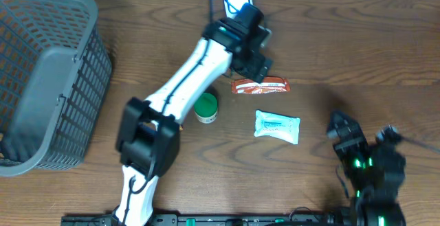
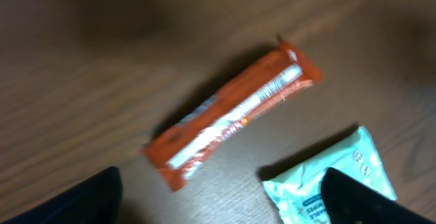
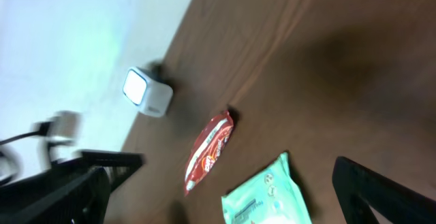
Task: Scan the item barcode
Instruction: 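Reach the right gripper to the TOP bar and grasp it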
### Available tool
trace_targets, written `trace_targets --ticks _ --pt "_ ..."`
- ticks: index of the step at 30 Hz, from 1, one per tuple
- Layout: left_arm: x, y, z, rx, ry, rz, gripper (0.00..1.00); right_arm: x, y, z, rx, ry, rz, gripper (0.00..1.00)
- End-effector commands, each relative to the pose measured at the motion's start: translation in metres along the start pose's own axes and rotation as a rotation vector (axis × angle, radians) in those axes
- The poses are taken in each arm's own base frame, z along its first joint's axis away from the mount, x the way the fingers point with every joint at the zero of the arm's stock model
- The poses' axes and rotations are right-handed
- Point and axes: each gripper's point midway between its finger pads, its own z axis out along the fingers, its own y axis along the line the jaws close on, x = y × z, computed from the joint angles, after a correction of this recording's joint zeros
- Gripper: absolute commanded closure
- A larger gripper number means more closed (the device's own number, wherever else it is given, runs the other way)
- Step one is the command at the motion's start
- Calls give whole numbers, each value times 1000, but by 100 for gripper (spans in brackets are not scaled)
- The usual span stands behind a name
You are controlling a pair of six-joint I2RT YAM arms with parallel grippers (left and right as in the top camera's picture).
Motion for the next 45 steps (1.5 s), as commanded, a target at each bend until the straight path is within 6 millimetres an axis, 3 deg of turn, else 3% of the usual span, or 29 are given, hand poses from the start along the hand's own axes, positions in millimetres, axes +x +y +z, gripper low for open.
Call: trace_targets --ticks 1,5,8,11,13,15,18,21,24,28,33,37,40,45 --pt "-29 8 -86 -23 -190 9 5 27 5 40 -7 212 -13 1" --pt "-38 17 -151 -69 -325 -1 4 44 6 87 70 385 66 1" --pt "-39 28 -199 -152 -423 -14 4 62 33 114 26 572 37 1" --pt "-33 31 -239 -183 -493 -24 4 81 61 121 -64 767 19 1" --pt "-24 31 -261 -192 -521 -30 4 82 63 132 -72 781 13 1" --pt "-17 32 -274 -200 -532 -38 4 83 61 137 -21 796 147 1" --pt "-10 34 -286 -208 -544 -48 4 79 73 149 -56 776 218 6" --pt "-9 36 -288 -214 -547 -54 4 81 77 153 25 754 374 10" --pt "-7 37 -287 -214 -536 -56 4 80 85 161 56 697 393 7" --pt "-1 41 -284 -235 -511 -67 4 102 99 169 125 742 464 2" --pt "5 48 -284 -279 -489 -82 4 128 99 192 210 808 526 7" --pt "9 55 -284 -320 -473 -95 4 151 86 211 270 880 551 16" --pt "11 57 -284 -330 -467 -98 4 166 60 215 396 913 599 17" --pt "11 57 -284 -330 -467 -99 4 175 30 219 513 895 650 18"
